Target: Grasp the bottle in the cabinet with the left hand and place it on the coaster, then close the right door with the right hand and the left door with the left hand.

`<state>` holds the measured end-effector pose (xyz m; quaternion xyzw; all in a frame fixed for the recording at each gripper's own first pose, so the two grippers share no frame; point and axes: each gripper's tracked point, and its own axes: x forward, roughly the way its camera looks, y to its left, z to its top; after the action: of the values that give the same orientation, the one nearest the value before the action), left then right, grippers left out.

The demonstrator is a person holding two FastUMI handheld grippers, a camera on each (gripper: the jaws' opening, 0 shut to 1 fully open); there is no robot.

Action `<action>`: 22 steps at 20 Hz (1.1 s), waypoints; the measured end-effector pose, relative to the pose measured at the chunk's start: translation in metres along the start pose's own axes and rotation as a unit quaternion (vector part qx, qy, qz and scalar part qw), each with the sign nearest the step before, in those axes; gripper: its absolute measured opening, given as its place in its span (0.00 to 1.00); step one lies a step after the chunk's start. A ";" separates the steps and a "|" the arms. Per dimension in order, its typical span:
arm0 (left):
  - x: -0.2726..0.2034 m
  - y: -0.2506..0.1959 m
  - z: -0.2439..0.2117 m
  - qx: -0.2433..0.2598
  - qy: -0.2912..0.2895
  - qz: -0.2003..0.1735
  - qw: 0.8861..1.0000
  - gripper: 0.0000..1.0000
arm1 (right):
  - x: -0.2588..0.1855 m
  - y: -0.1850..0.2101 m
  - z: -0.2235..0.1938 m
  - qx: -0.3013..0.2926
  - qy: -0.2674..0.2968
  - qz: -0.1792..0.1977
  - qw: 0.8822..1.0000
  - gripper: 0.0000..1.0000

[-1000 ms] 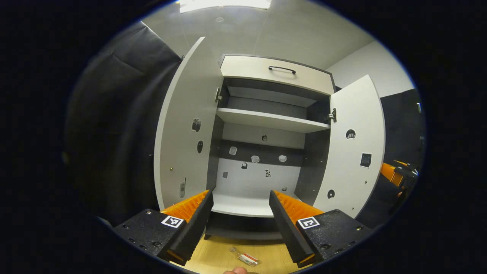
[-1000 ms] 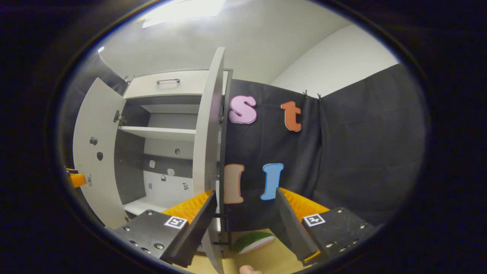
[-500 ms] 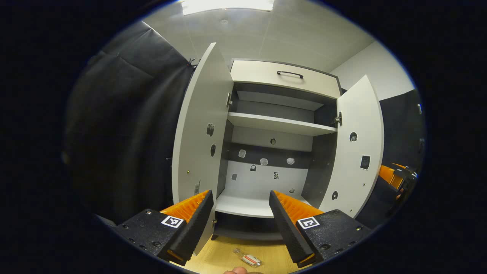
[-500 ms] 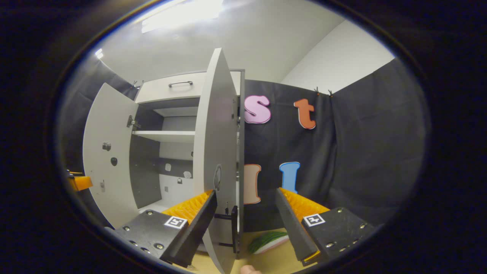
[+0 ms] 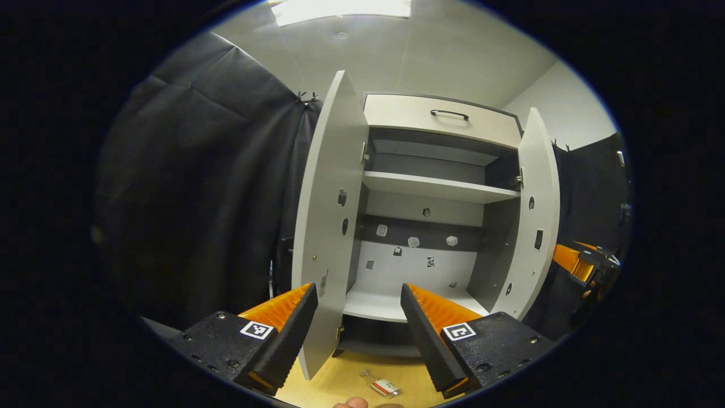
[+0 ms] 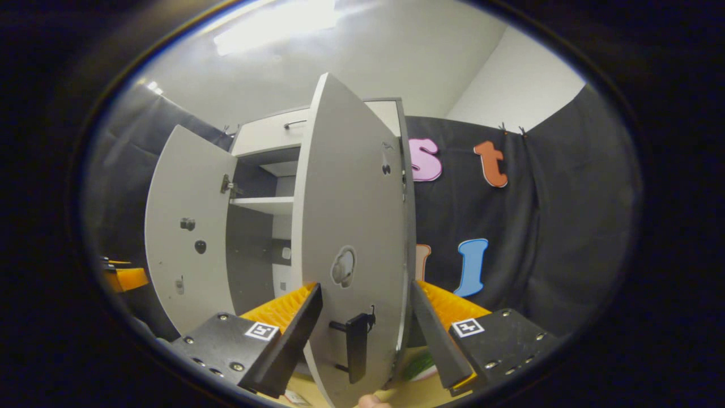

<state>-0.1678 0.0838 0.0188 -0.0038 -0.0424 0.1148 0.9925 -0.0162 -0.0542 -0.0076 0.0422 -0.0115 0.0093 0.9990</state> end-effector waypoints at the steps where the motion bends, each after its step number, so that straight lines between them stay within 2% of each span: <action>1: -0.001 0.002 0.001 0.000 -0.002 0.002 1.000 0.93 | 0.004 0.008 -0.002 0.000 0.001 0.010 1.000 0.95; 5: -0.002 0.009 0.006 0.007 -0.009 0.010 1.000 0.93 | 0.011 0.047 -0.010 0.009 0.009 0.064 0.998 0.95; 11: -0.002 0.016 0.004 0.009 -0.007 0.022 1.000 0.93 | 0.010 0.089 -0.003 0.019 -0.002 0.103 0.995 0.95; 22: 0.000 0.021 0.000 0.000 -0.006 0.038 0.999 0.93 | 0.004 0.091 0.006 0.023 -0.008 0.104 0.994 0.95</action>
<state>-0.1731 0.1044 0.0186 -0.0042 -0.0486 0.1527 0.9871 -0.0137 0.0364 0.0061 0.0636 -0.0238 0.1135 0.9912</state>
